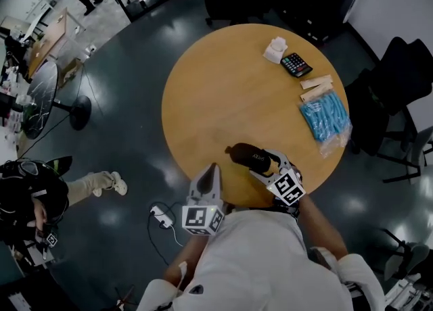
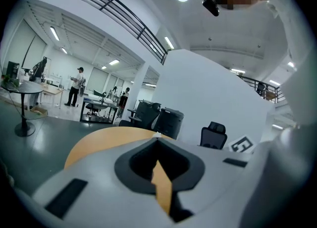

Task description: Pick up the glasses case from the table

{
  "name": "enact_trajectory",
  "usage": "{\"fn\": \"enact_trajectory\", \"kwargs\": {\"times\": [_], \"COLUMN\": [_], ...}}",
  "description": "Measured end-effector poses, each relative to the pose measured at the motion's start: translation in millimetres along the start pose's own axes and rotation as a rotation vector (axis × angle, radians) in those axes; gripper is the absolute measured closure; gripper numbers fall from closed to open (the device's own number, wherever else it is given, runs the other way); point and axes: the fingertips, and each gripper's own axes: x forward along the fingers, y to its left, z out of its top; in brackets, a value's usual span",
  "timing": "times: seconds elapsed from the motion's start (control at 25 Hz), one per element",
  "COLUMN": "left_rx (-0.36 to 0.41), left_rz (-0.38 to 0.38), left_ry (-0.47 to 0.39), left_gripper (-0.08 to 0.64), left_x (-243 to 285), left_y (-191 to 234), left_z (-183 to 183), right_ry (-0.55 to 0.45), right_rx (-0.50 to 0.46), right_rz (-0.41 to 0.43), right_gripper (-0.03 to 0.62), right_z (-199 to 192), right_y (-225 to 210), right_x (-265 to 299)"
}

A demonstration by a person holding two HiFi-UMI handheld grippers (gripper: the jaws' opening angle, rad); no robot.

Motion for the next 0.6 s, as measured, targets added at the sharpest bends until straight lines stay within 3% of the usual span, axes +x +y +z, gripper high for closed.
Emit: {"fn": "enact_trajectory", "kwargs": {"times": [0.12,0.24,0.4,0.6], "left_rx": [0.013,0.027,0.037,0.044], "left_rz": [-0.015,-0.039,-0.067,-0.066], "left_ry": [-0.032,-0.058,-0.078,-0.093], "left_gripper": [0.554,0.554,0.554,0.554], "left_x": [1.7,5.6,12.9,17.9], "left_y": [-3.4,-12.9,-26.0,-31.1], "left_z": [13.8,23.9,29.6,33.9], "right_ry": [-0.311,-0.48,-0.515,-0.516], "right_rx": [0.216,0.335,0.361,0.364], "right_rz": [-0.102,-0.228,-0.318,-0.315], "right_gripper": [0.271,0.271,0.272,0.272], "right_z": [59.9,87.4,90.7,88.1], "right_y": [-12.2,-20.9,-17.1,-7.8], "right_x": [-62.6,-108.2,-123.7,-121.3]}}
